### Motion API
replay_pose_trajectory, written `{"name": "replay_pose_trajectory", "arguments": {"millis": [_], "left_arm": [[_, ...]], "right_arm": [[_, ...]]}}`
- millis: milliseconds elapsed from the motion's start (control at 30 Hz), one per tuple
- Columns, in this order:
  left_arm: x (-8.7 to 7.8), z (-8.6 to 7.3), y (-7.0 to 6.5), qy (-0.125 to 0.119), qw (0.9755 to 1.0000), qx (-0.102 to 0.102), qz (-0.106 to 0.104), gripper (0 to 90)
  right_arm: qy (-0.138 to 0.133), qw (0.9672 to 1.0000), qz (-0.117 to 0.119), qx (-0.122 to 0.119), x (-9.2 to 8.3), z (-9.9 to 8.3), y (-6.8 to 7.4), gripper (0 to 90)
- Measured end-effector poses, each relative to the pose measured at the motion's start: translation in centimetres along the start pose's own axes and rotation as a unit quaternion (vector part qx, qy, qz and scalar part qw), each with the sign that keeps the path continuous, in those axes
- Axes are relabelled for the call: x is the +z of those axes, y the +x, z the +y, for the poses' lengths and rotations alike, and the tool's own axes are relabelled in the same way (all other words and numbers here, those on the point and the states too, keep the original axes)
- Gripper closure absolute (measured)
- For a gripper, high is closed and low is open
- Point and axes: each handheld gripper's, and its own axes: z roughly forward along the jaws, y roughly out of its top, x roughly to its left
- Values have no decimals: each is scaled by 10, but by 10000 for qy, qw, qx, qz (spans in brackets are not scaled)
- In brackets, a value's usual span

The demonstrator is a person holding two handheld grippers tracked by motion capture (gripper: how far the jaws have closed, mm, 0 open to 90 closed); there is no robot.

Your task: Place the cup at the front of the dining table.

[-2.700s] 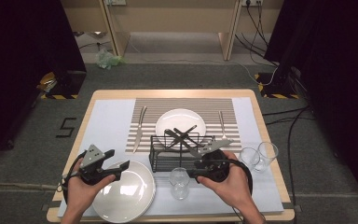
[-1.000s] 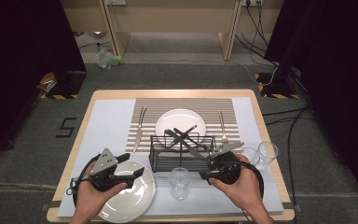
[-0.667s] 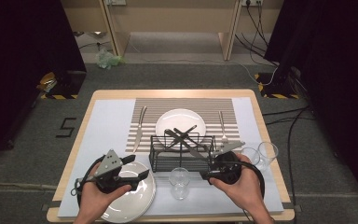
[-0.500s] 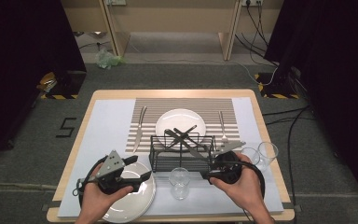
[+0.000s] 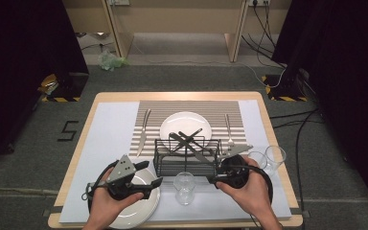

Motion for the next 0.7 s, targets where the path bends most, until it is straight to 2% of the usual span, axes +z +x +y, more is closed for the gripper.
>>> {"name": "replay_pose_trajectory", "arguments": {"millis": [700], "left_arm": [[15, 3, -11, 130, 9995, 131, -259, 262]], "right_arm": [[58, 10000, -15, 40, 0, -1, -1, 531]]}}
